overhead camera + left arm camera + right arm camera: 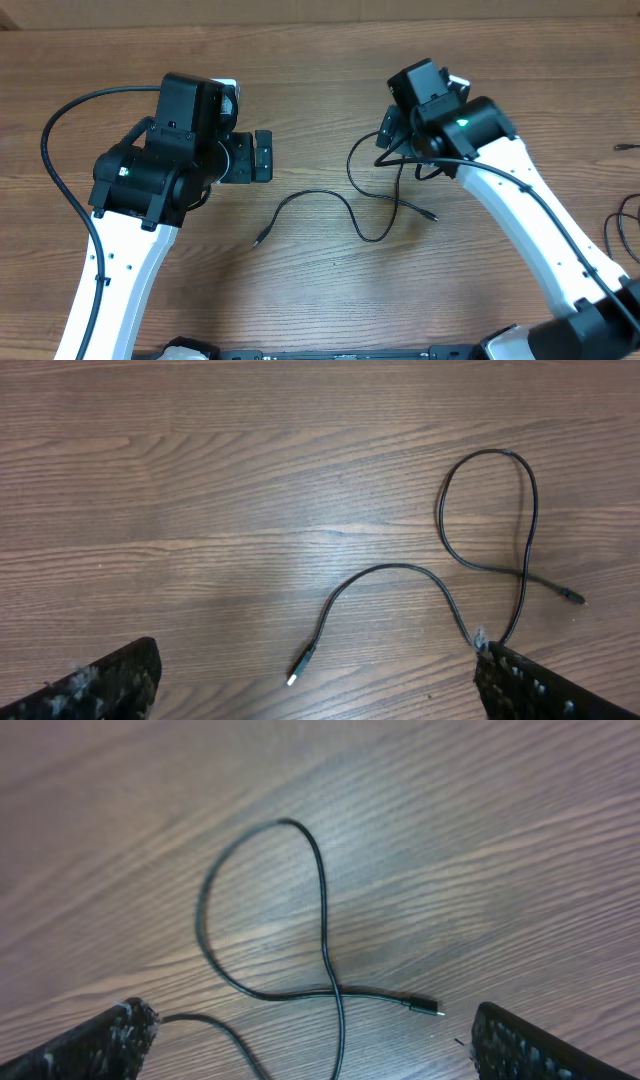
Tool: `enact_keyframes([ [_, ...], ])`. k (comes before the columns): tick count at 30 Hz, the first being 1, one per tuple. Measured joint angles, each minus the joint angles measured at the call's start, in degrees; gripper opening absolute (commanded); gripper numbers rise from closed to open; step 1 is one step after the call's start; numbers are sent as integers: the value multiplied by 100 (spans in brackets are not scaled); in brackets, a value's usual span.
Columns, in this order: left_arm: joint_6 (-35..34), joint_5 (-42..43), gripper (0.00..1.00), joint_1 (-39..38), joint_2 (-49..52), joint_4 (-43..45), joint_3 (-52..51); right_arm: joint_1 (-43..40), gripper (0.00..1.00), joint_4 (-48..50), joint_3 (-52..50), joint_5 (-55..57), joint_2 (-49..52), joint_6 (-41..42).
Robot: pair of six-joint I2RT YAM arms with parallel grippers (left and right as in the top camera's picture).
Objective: Untangle cables
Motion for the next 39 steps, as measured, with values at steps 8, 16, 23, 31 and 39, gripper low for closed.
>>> enact_keyframes([
  [8, 0, 0, 100, 0, 0, 0, 0, 0, 100, 892, -887, -240, 409, -140],
  [16, 0, 0, 100, 0, 0, 0, 0, 0, 99, 1803, -1478, -592, 734, -389],
  [23, 0, 2, 100, 0, 0, 2, 0, 0, 95, 2085, -1528, -623, 1156, -433],
  [31, 0, 0, 100, 0, 0, 2, 0, -20, 94, 2518, -1648, -625, 1298, -431],
  [39, 0, 2, 100, 0, 0, 0, 0, -229, 93, 2787, -2100, -623, 1298, -433],
])
